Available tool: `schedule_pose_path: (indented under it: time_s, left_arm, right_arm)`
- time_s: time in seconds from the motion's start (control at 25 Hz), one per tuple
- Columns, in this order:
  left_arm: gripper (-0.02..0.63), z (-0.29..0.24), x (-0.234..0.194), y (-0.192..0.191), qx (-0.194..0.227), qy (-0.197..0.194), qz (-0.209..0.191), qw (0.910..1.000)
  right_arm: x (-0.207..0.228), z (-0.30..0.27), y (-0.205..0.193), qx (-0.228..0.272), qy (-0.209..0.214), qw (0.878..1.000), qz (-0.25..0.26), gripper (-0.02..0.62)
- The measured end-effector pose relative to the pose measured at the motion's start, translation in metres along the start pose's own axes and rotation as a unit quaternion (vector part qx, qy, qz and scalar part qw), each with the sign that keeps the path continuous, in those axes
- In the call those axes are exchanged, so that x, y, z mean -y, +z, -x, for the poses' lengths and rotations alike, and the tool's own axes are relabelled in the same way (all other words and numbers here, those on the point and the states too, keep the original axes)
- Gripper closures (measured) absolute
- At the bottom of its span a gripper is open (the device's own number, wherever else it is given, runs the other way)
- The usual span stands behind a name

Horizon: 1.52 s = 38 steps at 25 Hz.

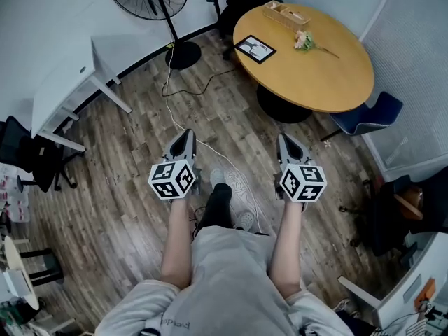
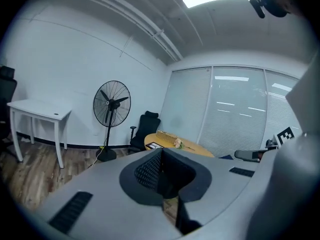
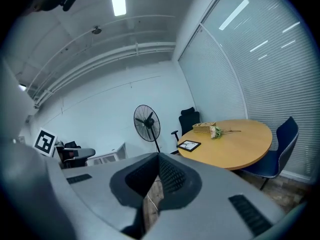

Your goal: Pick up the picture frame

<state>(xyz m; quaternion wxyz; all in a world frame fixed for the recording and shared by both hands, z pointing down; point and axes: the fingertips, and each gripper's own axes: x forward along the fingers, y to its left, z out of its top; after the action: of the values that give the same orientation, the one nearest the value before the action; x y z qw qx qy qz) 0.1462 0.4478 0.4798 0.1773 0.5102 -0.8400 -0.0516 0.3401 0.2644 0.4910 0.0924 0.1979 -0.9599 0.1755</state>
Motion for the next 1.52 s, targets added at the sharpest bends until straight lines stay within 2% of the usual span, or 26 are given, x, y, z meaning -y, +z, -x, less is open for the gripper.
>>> schedule_pose_path:
  time_s: [0.24, 0.44, 0.6, 0.8, 1.0, 1.16, 1.36, 1.52]
  left_arm:
    - [0.580, -0.045, -0.016, -0.008, -0.026, -0.018, 0.002, 0.9995]
    - [0.580, -0.091, -0.049, -0.001, -0.041, -0.018, 0.005, 0.9990]
    - [0.580, -0.134, -0.085, 0.025, -0.034, -0.016, 0.022, 0.9990]
    - [0.580, -0.185, -0.113, 0.062, -0.017, -0.033, 0.028, 0.9989]
    - [0.580, -0.212, -0.132, 0.088, -0.007, -0.052, 0.032, 0.9981]
    - [0.580, -0.221, -0.143, 0.093, -0.018, -0.064, 0.010, 0.9978]
    - [0.580, -0.230, -0.142, 0.081, -0.039, -0.064, -0.048, 0.9960]
    - [0.580, -0.232, -0.136, 0.080, -0.047, -0.074, -0.084, 0.9926]
  right_arm:
    - [0.011, -0.033, -0.011, -0.029, -0.009, 1.000, 0.004, 0.572]
    - [0.028, -0.082, -0.013, -0.050, -0.031, 0.998, -0.014, 0.572]
    - [0.037, -0.121, -0.005, -0.076, -0.047, 0.996, -0.003, 0.572]
    - [0.042, -0.165, 0.028, -0.067, -0.071, 0.995, 0.012, 0.572]
    - [0.037, -0.195, 0.035, -0.077, -0.089, 0.993, 0.021, 0.572]
    - [0.029, -0.211, 0.038, -0.084, -0.097, 0.991, 0.025, 0.572]
    - [0.015, -0.233, 0.041, -0.092, -0.089, 0.990, 0.054, 0.572]
    - [0.014, -0.247, 0.041, -0.090, -0.082, 0.991, 0.049, 0.572]
